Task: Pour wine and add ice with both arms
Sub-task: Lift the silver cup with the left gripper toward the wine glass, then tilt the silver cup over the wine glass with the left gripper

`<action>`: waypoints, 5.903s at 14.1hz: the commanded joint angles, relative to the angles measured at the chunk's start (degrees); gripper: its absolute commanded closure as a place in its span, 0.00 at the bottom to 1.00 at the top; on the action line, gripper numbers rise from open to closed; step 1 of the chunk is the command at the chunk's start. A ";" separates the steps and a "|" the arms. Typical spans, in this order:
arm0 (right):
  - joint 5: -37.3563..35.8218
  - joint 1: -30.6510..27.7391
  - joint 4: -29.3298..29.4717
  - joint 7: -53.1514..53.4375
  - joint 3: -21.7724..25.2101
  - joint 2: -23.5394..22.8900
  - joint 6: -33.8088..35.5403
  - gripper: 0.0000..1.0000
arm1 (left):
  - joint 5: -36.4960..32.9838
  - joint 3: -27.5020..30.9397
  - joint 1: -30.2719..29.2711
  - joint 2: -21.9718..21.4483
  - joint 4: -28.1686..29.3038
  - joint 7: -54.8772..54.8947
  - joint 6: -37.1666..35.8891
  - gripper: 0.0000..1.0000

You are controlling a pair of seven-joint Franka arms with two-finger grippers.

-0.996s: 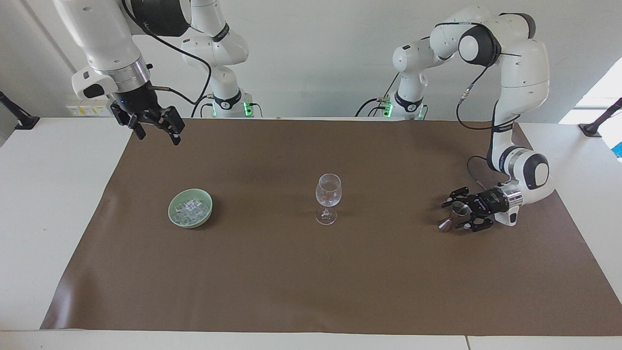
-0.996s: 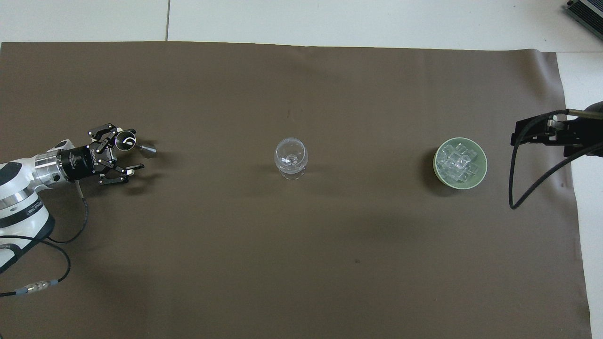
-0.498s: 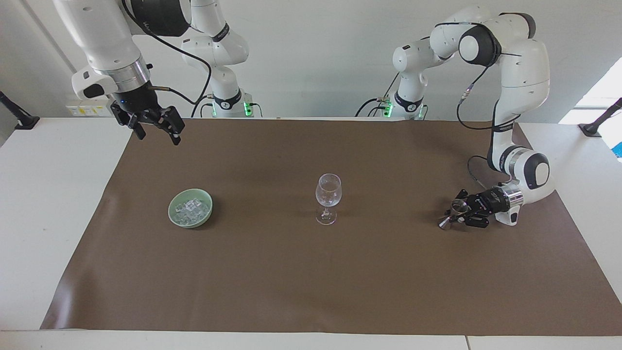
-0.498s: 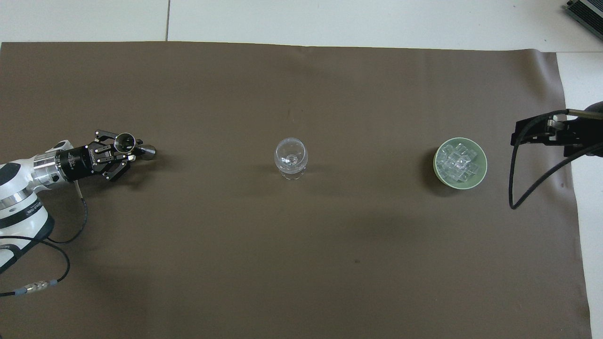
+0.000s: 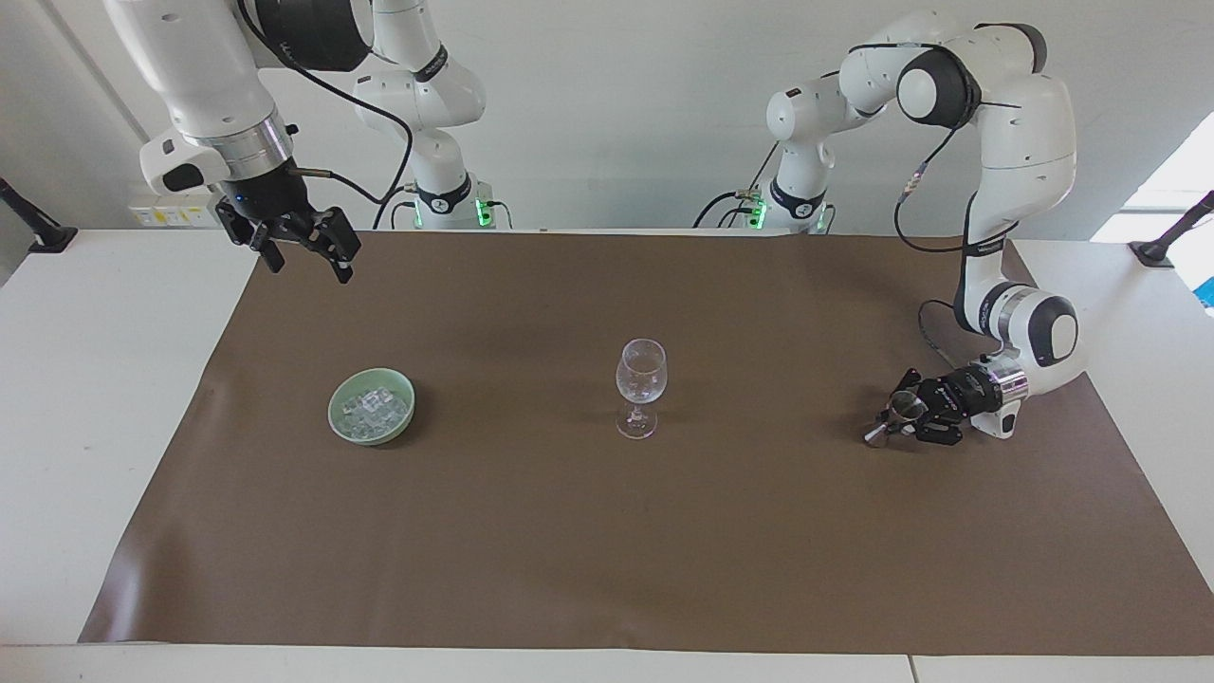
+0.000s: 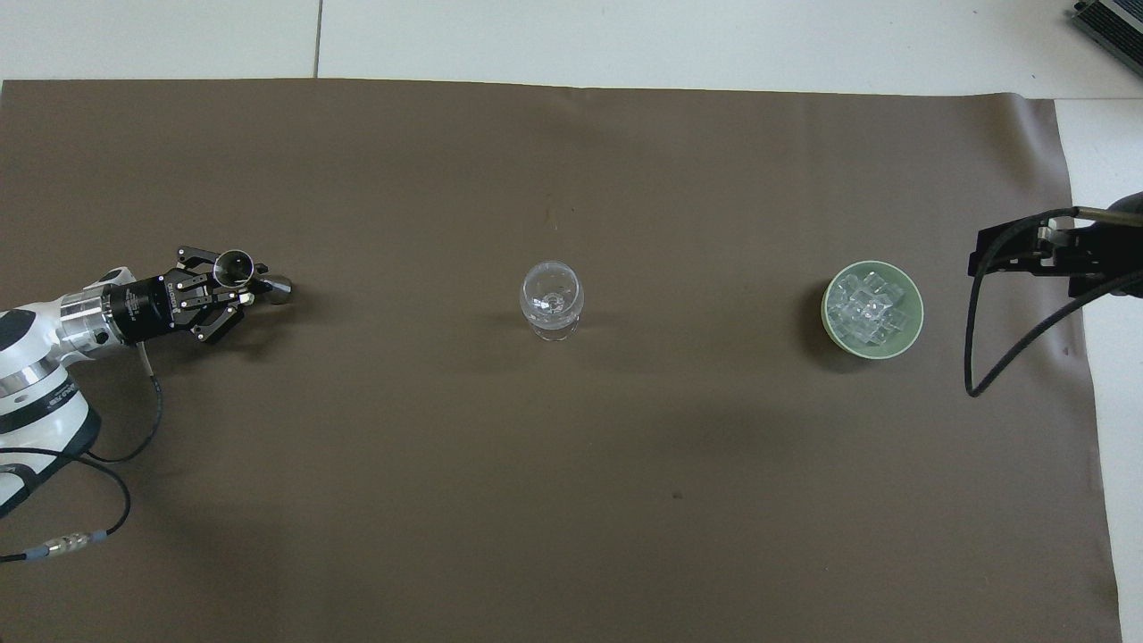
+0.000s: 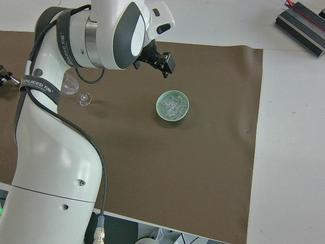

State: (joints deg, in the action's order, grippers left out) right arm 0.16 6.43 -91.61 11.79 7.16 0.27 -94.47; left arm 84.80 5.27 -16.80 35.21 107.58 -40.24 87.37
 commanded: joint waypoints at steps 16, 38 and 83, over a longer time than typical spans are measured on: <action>1.42 -0.37 -1.29 -1.16 -0.04 1.22 0.25 0.00 | 1.51 0.09 7.56 -13.14 2.54 -5.29 1.13 1.00; 1.33 -0.37 -1.29 -1.16 -0.04 1.22 0.25 0.00 | 12.32 -0.17 24.17 -24.21 11.25 -5.20 15.54 1.00; 1.33 -0.37 -1.29 -1.16 -0.04 1.22 0.25 0.00 | 6.61 -0.08 48.35 -28.97 10.72 16.94 61.60 1.00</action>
State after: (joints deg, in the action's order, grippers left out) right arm 0.16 6.43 -91.61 11.79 7.16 0.28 -94.47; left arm 91.74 4.48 29.72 6.32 118.35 -25.14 146.79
